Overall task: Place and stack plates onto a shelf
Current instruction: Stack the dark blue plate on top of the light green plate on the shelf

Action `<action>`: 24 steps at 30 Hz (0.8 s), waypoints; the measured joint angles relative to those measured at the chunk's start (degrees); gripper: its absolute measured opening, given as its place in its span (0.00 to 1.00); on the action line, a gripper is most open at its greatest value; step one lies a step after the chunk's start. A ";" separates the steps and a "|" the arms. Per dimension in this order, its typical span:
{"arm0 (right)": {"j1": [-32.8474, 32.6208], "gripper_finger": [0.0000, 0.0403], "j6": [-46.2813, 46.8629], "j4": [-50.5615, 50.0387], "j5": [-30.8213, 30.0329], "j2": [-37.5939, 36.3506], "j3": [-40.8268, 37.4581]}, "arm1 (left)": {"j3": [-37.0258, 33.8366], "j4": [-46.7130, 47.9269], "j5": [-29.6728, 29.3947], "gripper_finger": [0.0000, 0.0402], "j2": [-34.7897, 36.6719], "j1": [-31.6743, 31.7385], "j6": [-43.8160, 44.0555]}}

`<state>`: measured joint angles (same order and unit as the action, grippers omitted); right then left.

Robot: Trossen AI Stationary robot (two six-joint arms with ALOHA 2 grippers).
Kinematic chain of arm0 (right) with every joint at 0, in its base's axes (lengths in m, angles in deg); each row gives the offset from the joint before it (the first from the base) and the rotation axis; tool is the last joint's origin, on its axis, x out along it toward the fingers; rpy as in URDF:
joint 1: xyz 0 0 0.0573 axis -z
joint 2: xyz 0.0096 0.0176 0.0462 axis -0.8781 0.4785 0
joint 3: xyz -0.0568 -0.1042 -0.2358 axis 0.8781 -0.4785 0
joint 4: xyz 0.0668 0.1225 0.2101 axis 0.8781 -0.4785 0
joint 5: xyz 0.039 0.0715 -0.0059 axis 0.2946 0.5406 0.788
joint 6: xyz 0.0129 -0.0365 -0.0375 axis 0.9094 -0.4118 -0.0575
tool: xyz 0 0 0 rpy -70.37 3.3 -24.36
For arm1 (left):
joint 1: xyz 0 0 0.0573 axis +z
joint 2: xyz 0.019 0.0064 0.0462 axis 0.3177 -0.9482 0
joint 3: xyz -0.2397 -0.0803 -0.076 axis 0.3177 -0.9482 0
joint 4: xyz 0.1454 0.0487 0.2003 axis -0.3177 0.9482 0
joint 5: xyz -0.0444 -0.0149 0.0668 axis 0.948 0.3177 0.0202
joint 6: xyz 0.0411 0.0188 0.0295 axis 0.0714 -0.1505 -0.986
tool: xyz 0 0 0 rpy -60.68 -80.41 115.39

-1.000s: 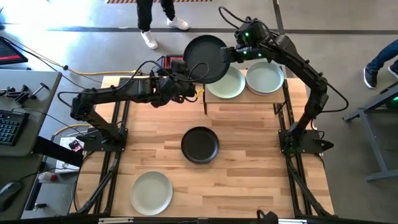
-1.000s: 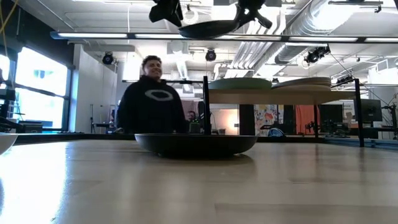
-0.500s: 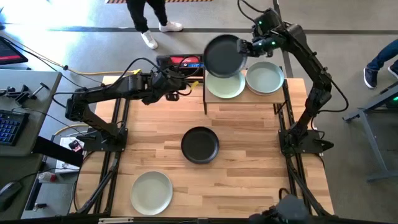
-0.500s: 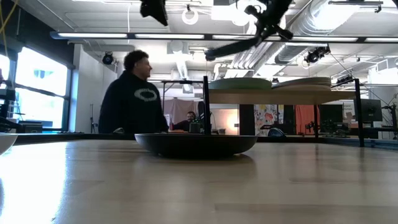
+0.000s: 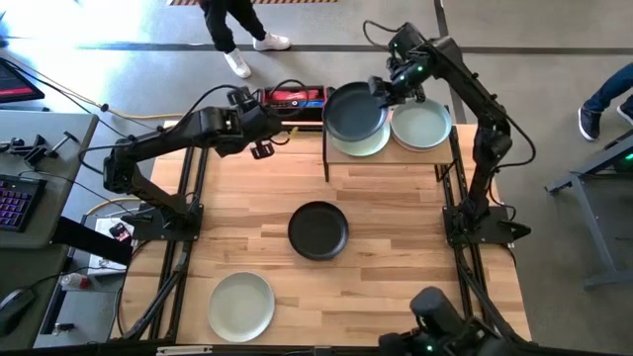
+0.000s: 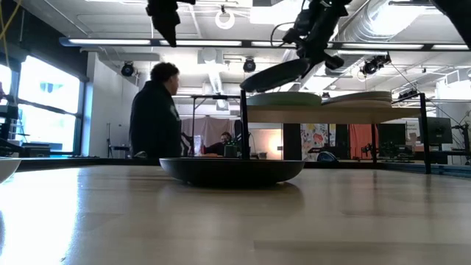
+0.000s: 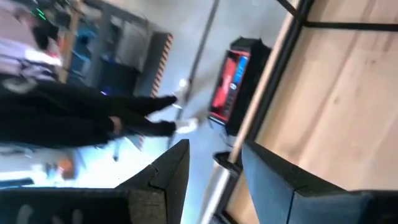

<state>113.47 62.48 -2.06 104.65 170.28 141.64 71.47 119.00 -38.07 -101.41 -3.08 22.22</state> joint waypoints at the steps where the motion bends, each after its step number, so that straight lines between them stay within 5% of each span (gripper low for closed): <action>1: -0.26 0.00 -0.51 -0.56 0.05 0.14 0.01 | 0.00 0.71 0.91 0.34 0.00 0.50 1.00; 17: -0.53 0.00 -10.92 -4.92 0.22 -3.11 0.01 | 0.00 3.59 2.29 0.34 0.00 4.44 6.42; 24: 3.26 0.00 -15.96 -5.27 7.16 -4.23 0.01 | 0.00 3.13 2.63 0.34 -0.01 5.41 7.56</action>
<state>116.73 46.52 -7.33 111.81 166.05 141.65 71.47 122.12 -35.44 -101.42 2.33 29.78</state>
